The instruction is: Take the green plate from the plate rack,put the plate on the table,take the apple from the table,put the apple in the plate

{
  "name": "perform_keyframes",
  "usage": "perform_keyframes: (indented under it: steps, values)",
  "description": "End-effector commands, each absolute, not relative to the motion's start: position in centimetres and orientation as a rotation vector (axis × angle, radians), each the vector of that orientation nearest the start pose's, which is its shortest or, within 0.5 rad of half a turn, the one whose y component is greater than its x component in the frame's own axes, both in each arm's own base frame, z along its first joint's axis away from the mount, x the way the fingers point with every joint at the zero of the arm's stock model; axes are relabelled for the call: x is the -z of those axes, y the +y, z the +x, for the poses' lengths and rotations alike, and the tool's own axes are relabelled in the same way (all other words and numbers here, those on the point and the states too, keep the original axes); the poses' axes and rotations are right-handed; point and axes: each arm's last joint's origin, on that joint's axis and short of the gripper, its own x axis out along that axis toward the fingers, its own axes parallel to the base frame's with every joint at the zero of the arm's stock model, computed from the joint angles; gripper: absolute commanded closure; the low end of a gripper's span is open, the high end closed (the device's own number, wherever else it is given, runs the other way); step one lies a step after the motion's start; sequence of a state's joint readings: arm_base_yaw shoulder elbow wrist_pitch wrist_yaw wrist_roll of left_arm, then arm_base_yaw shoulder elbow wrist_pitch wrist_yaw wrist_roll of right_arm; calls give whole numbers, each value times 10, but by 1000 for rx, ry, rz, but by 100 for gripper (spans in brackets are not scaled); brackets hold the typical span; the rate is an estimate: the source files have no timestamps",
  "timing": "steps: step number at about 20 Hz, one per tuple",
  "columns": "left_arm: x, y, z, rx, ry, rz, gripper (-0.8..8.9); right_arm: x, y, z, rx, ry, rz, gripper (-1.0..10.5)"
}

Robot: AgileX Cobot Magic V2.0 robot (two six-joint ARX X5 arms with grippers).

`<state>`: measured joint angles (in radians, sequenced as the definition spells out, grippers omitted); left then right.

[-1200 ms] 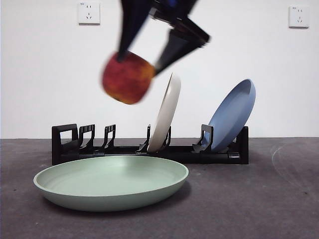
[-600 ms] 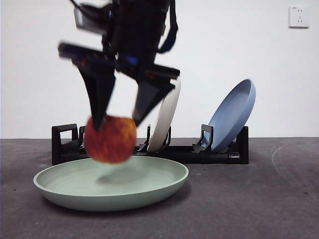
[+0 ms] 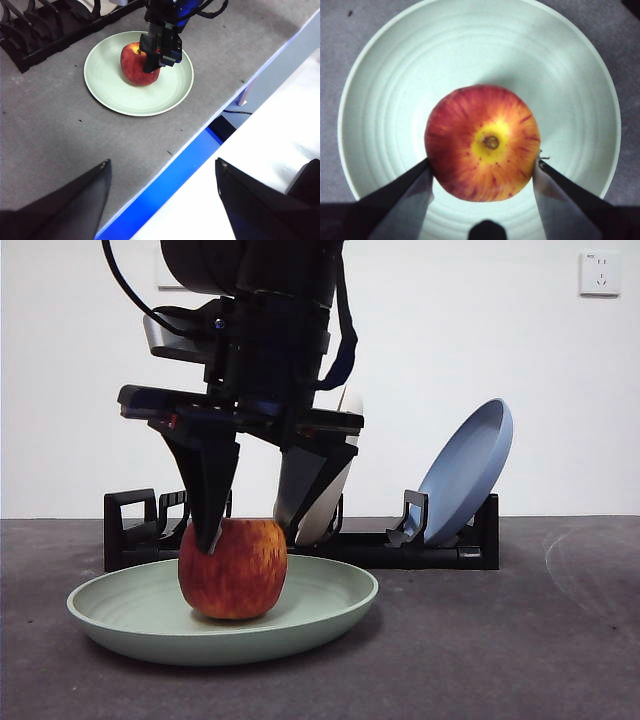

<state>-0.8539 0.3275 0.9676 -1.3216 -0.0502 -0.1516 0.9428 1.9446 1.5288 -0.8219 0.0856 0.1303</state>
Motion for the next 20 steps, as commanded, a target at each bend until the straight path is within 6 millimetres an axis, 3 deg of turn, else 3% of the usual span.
perform_keyframes:
  steps: [1,6,10,13,20]
  values:
    - [-322,-3,5,717,680,156,468,-205,321,236,-665,1161,-535,958]
    - [-322,-3,5,717,680,156,468,-205,321,237,-675,1154,-545,891]
    - [-322,-3,5,717,680,156,468,-205,321,237,-678,1156,-543,577]
    - [-322,-3,5,716,680,156,468,-205,321,237,-680,1158,-541,433]
    - [-322,-3,5,716,680,156,468,-205,321,237,-679,1158,-541,401]
